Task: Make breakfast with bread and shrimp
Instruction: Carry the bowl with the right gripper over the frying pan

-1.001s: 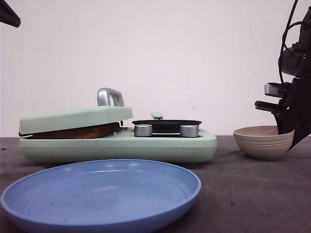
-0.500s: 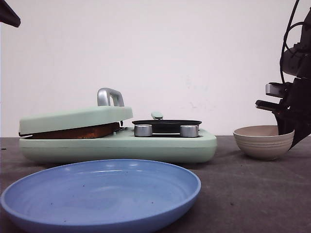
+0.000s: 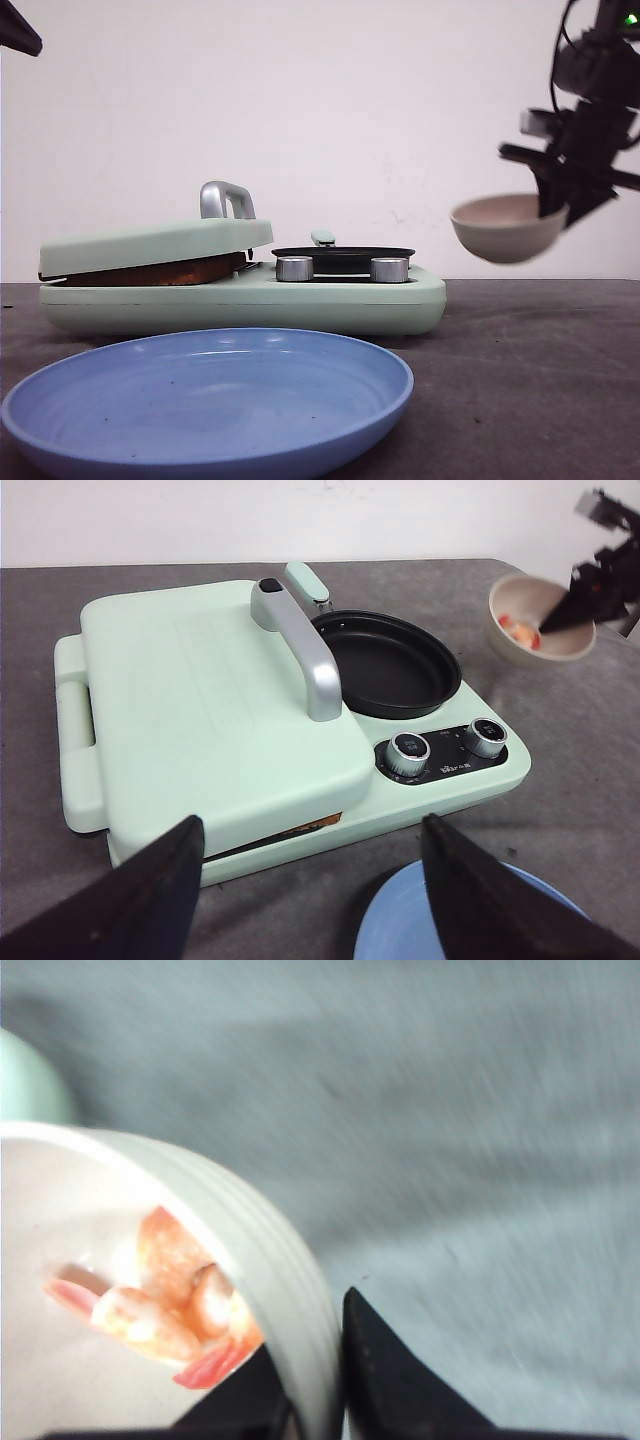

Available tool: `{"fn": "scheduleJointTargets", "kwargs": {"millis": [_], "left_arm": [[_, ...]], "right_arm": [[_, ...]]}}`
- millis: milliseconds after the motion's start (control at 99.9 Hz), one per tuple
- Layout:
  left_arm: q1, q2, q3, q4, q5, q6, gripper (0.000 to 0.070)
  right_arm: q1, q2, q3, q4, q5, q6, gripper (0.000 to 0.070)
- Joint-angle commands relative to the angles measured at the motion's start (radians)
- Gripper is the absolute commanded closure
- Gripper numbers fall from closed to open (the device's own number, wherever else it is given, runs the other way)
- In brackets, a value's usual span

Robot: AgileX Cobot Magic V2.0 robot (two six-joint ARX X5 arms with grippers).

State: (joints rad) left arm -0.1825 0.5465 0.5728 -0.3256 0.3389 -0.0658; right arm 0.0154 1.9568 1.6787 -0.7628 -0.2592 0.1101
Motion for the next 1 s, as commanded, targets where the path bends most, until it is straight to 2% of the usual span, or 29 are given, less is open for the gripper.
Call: {"fn": "scheduleJointTargets", "kwargs": {"millis": [0,330,640,780,991], "left_arm": [[-0.001,0.001,0.003,0.008,-0.003,0.009,0.0350],[-0.001,0.001,0.003,0.009,-0.002,0.009,0.0350],[-0.001,0.001,0.003,0.009,-0.002,0.009,0.0350],[-0.001,0.001,0.003,0.009,-0.002,0.008,0.0350],[-0.001,0.001,0.003,0.008,-0.002,0.002,0.0350]], "right_arm": [[0.023,0.001,0.061,-0.001,-0.007,0.011,0.0699],[0.151,0.001,0.220,0.035,-0.006,0.050,0.0699],[0.266,0.013,0.266,0.168,-0.002,0.102,0.0699],[0.278,0.040,0.278,0.222,-0.003,0.139,0.0699],[0.279,0.108,0.317,0.247,0.010,0.107,0.0699]]}}
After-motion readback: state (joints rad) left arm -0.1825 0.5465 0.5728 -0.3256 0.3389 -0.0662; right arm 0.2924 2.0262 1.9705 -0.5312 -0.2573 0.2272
